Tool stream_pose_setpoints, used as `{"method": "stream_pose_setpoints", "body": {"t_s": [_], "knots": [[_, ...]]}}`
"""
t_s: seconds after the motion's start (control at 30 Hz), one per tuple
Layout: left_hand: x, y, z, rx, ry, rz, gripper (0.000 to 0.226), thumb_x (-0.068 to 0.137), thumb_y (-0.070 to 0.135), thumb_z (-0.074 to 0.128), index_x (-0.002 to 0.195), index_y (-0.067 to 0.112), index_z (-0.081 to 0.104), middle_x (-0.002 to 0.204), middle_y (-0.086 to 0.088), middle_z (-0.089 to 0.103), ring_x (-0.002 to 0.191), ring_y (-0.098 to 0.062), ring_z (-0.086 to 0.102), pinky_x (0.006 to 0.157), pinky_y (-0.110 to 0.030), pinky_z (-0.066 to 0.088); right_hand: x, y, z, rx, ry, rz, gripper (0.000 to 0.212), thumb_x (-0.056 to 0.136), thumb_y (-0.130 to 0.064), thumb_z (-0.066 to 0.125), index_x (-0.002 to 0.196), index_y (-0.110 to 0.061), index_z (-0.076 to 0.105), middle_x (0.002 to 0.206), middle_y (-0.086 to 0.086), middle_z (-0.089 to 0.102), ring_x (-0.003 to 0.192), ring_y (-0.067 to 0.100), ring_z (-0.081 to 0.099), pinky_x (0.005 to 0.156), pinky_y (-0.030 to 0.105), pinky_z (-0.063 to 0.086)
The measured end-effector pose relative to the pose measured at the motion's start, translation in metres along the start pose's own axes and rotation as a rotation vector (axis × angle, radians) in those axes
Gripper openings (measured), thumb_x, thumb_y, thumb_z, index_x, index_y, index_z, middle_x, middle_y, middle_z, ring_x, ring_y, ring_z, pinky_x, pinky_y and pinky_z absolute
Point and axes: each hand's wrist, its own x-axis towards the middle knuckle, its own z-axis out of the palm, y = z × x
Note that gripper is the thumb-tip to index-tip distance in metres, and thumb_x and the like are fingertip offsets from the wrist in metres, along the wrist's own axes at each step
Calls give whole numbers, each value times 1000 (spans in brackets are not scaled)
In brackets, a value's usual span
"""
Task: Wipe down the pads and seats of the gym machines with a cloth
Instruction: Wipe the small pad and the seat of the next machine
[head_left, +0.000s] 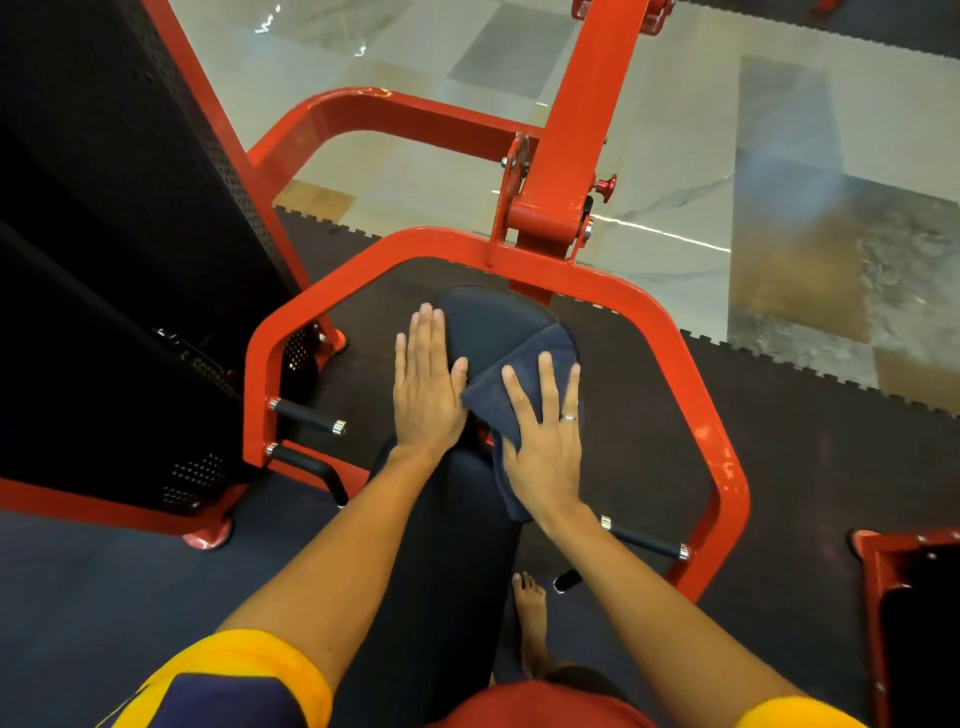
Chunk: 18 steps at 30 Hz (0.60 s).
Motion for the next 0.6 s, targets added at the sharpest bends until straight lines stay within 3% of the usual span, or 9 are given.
{"method": "stream_pose_setpoints", "body": {"t_s": [0.17,0.23,0.37,0.53,0.6], "knots": [[-7,-9,0,-33,31,-13,59,108,25,35,157,-2,20,166,-18,18,155,-24,16,125,-47,19,46,-33,-6,-135,6,95,80,87,-18,53,162,-27,25,171,8,9,154,50,-4,122,64,15],[-10,-9,1,-60,35,-9,58,106,21,38,157,-2,22,165,-18,20,155,-25,19,124,-47,22,36,-27,-5,-196,-7,-34,76,90,-21,53,162,-25,27,171,7,13,154,49,-4,122,66,11],[-9,-10,-1,-52,33,-16,59,107,28,36,157,0,23,165,-17,22,154,-26,22,124,-43,23,-8,29,-10,-291,-99,-444,80,90,-23,70,161,-25,31,169,6,21,157,40,6,122,67,12],[-8,-15,0,-85,13,-29,58,107,28,35,157,1,25,165,-15,24,153,-25,23,124,-44,25,12,20,-7,-291,-86,-557,66,95,-16,62,157,-24,41,166,7,30,155,38,18,122,66,11],[-11,-24,-3,-159,24,-186,60,106,33,34,158,5,25,166,-12,22,153,-24,22,121,-48,29,30,-5,3,-240,-83,-579,62,94,-12,65,153,-20,47,164,7,35,154,35,24,125,61,9]]}}
